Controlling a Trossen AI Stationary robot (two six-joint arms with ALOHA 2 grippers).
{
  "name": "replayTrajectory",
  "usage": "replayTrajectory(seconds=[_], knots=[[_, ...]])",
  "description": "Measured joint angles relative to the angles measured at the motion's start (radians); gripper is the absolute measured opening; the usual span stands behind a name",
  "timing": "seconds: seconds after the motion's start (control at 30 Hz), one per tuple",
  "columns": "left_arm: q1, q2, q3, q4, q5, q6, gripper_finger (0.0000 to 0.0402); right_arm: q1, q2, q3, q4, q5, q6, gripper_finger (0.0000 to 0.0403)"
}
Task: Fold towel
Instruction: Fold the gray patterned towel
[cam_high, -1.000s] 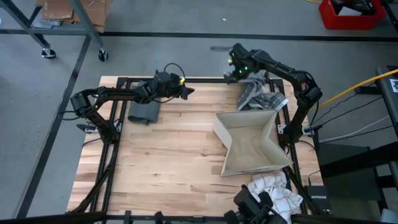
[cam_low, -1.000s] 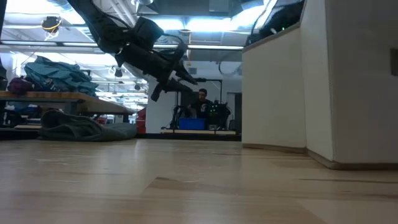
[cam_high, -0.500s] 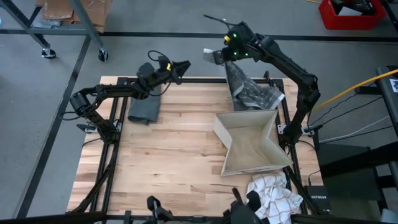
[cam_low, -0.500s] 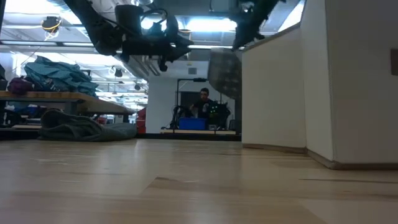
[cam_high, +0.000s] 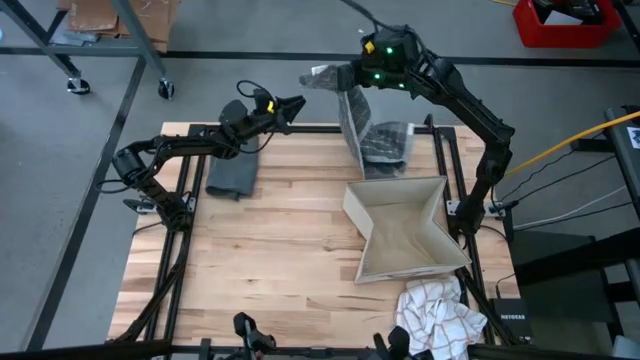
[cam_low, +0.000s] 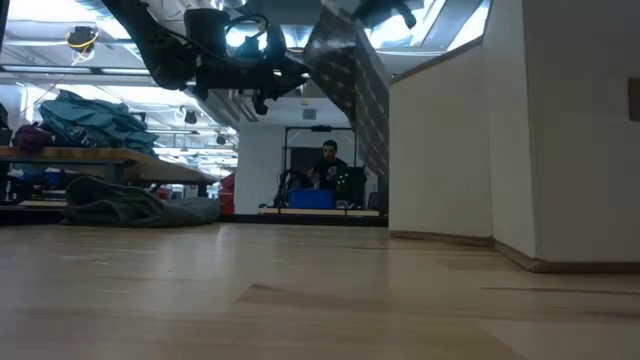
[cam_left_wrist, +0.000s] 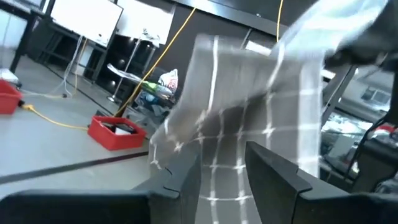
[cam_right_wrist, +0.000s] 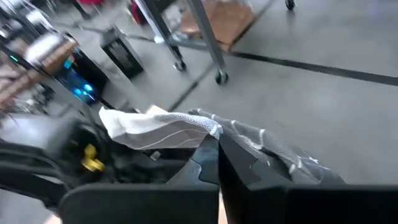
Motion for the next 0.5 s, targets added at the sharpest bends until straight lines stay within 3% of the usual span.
replayTrajectory(seconds=[0.27,0.5], knots=[[0.016,-0.001,0.000,0.001,-0.001,0.027,0.0117,0.004,0.000,0.131,0.034,0.001,0.055,0.0001],[0.027,-0.003,0.000,0.047,0.001,-0.008,0.0117,0.004,-0.038,0.135,0.152,-0.001,0.061,0.0001]])
